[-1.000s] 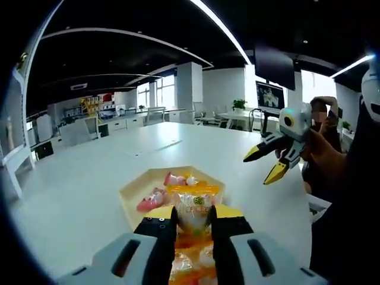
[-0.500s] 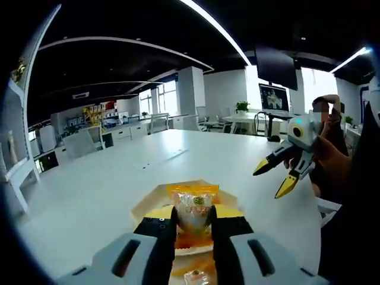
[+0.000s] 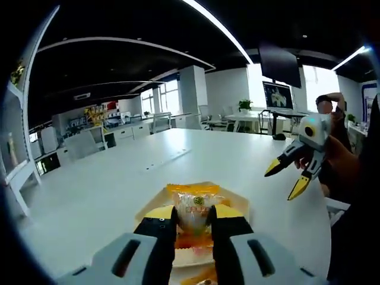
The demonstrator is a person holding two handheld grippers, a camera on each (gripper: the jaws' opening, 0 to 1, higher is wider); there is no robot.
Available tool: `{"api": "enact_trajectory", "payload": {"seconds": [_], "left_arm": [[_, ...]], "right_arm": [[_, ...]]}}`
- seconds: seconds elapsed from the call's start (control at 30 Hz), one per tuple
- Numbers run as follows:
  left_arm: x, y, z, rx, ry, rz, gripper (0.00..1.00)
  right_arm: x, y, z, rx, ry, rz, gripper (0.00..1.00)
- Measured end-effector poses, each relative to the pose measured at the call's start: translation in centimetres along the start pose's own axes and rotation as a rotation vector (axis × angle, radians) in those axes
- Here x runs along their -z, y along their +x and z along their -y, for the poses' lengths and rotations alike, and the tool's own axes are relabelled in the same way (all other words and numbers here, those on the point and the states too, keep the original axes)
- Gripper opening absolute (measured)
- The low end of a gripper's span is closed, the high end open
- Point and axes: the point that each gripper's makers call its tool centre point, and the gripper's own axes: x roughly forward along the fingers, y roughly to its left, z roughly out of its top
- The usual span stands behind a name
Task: Pick up the marshmallows scattered on the table and place them into the bowl on the table
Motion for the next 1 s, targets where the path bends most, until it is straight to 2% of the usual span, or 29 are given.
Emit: {"api": "enact_trajectory", "payload": {"seconds": [0.17, 0.47, 0.57, 0.7, 0.8, 1.0], "left_arm": [[0.2, 0.6, -0.4, 0.0, -0.008, -0.003, 0.24], [0.7, 1.6, -2.0, -0.051, -0.015, -0.02, 0.24], [1.0, 2.0, -1.9, -0.047, -0.021, -0.024, 0.24], [1.4, 2.1, -2.0, -0.066, 0.015, -0.034, 0.24], [1.7, 2.2, -1.8, -0.054, 0.016, -0.04, 0.24], [2.1, 2.2, -2.1, -0.069, 0.004, -0.046, 0.24]], "right_arm": [[-0.2, 0.1, -0.1, -0.005, -0.002, 0.003, 0.49], [-0.2, 0.0, -0.2, -0.001, -0.005, -0.001, 0.49], [-0.2, 0.0, -0.3, -0.002, -0.004, 0.0, 0.49], [-0.2, 0.0, -0.4, -0.007, -0.011, -0.003, 0.49], [-0.3, -0.1, -0.3, -0.003, -0.007, 0.003, 0.49], [-0.1, 0.0, -0.5, -0.008, -0.008, -0.001, 0.49]]}}
